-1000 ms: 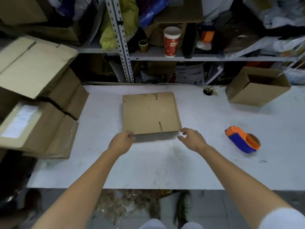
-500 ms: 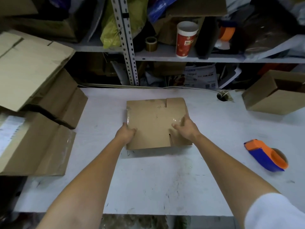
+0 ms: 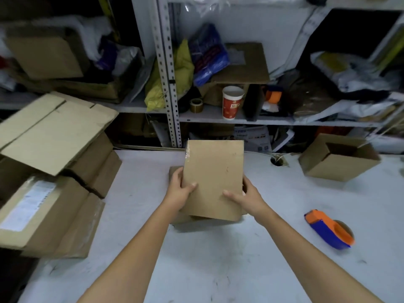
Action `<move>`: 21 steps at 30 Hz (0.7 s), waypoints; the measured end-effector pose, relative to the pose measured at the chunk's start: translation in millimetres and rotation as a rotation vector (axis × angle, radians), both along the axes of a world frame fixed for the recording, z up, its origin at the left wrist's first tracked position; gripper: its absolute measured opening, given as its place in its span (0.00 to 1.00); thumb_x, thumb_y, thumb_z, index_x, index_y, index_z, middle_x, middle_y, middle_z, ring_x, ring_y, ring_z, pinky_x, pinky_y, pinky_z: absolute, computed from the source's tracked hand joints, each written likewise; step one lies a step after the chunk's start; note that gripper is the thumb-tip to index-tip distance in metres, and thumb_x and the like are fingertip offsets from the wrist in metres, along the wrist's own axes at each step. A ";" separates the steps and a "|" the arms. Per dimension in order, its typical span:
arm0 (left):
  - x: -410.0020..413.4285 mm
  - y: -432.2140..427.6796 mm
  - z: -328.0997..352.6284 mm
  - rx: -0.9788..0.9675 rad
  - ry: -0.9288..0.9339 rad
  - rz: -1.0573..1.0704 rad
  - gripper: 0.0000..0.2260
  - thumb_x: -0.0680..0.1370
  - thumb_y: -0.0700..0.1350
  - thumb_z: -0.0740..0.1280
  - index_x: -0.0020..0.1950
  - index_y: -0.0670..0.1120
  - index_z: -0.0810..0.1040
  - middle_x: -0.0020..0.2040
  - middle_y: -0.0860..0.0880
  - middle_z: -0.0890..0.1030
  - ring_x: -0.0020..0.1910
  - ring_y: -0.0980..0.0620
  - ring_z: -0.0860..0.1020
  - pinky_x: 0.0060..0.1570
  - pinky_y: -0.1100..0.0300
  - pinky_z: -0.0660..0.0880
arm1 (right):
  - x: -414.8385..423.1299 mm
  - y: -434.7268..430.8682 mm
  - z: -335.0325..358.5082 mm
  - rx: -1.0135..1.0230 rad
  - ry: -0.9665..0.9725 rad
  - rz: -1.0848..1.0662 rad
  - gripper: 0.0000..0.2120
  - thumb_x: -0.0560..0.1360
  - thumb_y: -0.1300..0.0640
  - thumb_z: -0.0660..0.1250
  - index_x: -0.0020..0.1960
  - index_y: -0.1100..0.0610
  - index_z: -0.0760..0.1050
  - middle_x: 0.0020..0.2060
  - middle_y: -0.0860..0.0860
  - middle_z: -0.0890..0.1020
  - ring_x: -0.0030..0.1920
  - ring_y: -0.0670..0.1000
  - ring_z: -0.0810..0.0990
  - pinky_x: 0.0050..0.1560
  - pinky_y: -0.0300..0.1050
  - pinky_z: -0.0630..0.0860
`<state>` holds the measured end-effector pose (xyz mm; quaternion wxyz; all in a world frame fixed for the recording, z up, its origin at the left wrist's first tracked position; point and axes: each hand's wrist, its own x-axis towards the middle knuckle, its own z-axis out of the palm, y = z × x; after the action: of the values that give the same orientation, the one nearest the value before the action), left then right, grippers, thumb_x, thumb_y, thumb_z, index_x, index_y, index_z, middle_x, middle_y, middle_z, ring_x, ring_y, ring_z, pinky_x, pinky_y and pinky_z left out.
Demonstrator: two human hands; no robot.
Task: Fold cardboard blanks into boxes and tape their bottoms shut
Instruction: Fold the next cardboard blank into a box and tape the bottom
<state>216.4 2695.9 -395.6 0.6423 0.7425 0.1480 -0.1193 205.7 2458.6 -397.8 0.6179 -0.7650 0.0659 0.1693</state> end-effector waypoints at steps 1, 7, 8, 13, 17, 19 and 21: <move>-0.9 -5.5 8.7 -0.035 -0.006 -0.022 0.34 0.79 0.45 0.70 0.79 0.53 0.55 0.73 0.54 0.67 0.68 0.54 0.69 0.63 0.56 0.68 | -4.9 -9.0 9.2 -0.021 -0.023 0.027 0.45 0.68 0.48 0.80 0.76 0.40 0.59 0.65 0.38 0.75 0.64 0.41 0.75 0.54 0.38 0.77; -3.8 -45.0 42.5 -0.076 -0.030 -0.203 0.46 0.77 0.46 0.73 0.81 0.61 0.43 0.68 0.56 0.69 0.61 0.55 0.72 0.52 0.61 0.78 | -27.7 -62.1 44.1 -0.232 -0.074 0.102 0.64 0.70 0.60 0.79 0.76 0.37 0.27 0.64 0.30 0.63 0.66 0.43 0.68 0.64 0.42 0.71; -5.6 -52.3 45.4 -0.069 -0.043 -0.224 0.44 0.77 0.46 0.73 0.81 0.60 0.45 0.68 0.56 0.70 0.60 0.56 0.74 0.47 0.65 0.78 | -30.1 -72.1 45.4 -0.227 -0.093 0.093 0.65 0.69 0.60 0.79 0.75 0.36 0.26 0.63 0.26 0.63 0.67 0.42 0.68 0.64 0.41 0.71; -19.2 -97.7 42.7 -0.030 -0.095 -0.300 0.35 0.77 0.46 0.73 0.79 0.55 0.59 0.69 0.52 0.75 0.65 0.52 0.76 0.53 0.60 0.79 | -39.2 -121.2 48.9 -0.155 -0.139 0.003 0.61 0.67 0.49 0.81 0.75 0.30 0.33 0.63 0.28 0.71 0.61 0.36 0.75 0.58 0.36 0.74; -33.8 -144.3 40.5 -0.021 -0.058 -0.226 0.24 0.79 0.50 0.70 0.73 0.56 0.68 0.64 0.52 0.78 0.61 0.51 0.79 0.53 0.55 0.80 | -41.0 -162.6 40.7 -0.166 -0.152 0.010 0.43 0.70 0.49 0.79 0.75 0.36 0.57 0.63 0.39 0.78 0.64 0.44 0.76 0.61 0.45 0.77; -41.1 -168.8 43.4 -0.031 -0.006 -0.155 0.13 0.81 0.53 0.65 0.66 0.55 0.73 0.60 0.52 0.81 0.55 0.56 0.80 0.44 0.62 0.78 | -43.7 -183.1 32.7 -0.198 -0.118 0.014 0.37 0.71 0.51 0.77 0.73 0.40 0.62 0.64 0.42 0.77 0.65 0.49 0.75 0.64 0.50 0.76; -48.1 -191.4 43.1 -0.015 0.022 -0.126 0.07 0.83 0.55 0.61 0.57 0.56 0.76 0.53 0.56 0.83 0.50 0.61 0.80 0.42 0.67 0.74 | -47.6 -201.8 24.0 -0.209 -0.107 0.010 0.33 0.72 0.55 0.76 0.71 0.42 0.65 0.62 0.43 0.78 0.63 0.50 0.75 0.58 0.44 0.76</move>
<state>168.3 2504.6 -352.6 0.6375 0.7441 0.1071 -0.1689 158.1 2256.8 -373.8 0.5367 -0.8334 0.0461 0.1235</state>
